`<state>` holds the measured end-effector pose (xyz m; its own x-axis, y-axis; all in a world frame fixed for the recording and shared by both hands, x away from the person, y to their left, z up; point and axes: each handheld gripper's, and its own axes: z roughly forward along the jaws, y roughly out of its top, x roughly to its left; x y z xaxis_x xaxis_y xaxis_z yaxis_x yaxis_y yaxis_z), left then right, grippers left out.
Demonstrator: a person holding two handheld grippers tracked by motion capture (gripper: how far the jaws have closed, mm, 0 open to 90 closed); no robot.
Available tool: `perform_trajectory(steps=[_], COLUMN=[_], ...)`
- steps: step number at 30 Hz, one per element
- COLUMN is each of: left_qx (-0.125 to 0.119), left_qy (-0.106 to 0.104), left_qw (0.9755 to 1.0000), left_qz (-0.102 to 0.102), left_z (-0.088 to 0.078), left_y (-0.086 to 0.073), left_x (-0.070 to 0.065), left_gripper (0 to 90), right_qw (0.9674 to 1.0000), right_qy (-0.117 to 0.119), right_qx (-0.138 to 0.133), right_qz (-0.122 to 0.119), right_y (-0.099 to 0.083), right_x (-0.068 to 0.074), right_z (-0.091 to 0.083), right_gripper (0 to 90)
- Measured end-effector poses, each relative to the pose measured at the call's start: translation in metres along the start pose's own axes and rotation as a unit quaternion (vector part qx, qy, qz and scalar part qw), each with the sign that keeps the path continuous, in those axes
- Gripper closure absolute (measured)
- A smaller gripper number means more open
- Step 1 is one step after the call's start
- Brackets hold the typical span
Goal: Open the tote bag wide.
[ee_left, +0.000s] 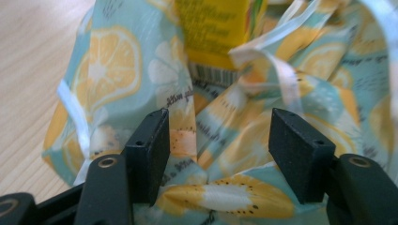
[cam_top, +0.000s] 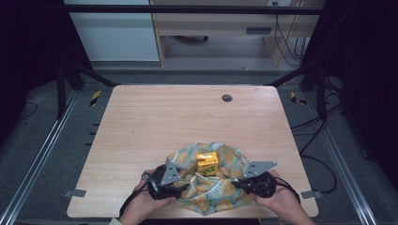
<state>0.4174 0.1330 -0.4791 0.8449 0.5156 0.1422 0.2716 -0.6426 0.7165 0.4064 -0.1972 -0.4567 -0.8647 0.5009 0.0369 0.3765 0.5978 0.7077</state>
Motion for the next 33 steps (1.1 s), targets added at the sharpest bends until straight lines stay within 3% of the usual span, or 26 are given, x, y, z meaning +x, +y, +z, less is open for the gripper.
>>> perform_trajectory(steps=[6, 12, 19, 24, 33], left_qx=[0.022, 0.04, 0.036, 0.037, 0.035], left_qy=[0.008, 0.016, 0.012, 0.013, 0.016], left_qw=[0.9997, 0.999, 0.9987, 0.9985, 0.9982], left_qz=[-0.005, -0.009, -0.033, -0.037, -0.045], left_z=[0.007, 0.013, 0.013, 0.012, 0.011], left_y=[-0.006, -0.01, -0.014, -0.015, -0.017], left_x=[0.006, 0.012, 0.019, 0.02, 0.022], left_gripper=[38.1, 39.1, 40.4, 40.5, 41.1], right_qw=[0.9997, 0.9992, 0.9992, 0.9985, 0.9981], right_qy=[0.007, 0.003, -0.008, -0.022, -0.036], right_qx=[0.021, 0.037, 0.039, 0.046, 0.047], right_qz=[-0.006, -0.013, -0.009, -0.022, -0.019], right_y=[-0.022, -0.031, -0.038, -0.041, -0.043], right_x=[-0.002, -0.003, -0.007, -0.006, -0.007], right_z=[0.007, 0.011, 0.007, 0.006, 0.003], right_gripper=[89.7, 89.9, 89.9, 89.8, 90.0])
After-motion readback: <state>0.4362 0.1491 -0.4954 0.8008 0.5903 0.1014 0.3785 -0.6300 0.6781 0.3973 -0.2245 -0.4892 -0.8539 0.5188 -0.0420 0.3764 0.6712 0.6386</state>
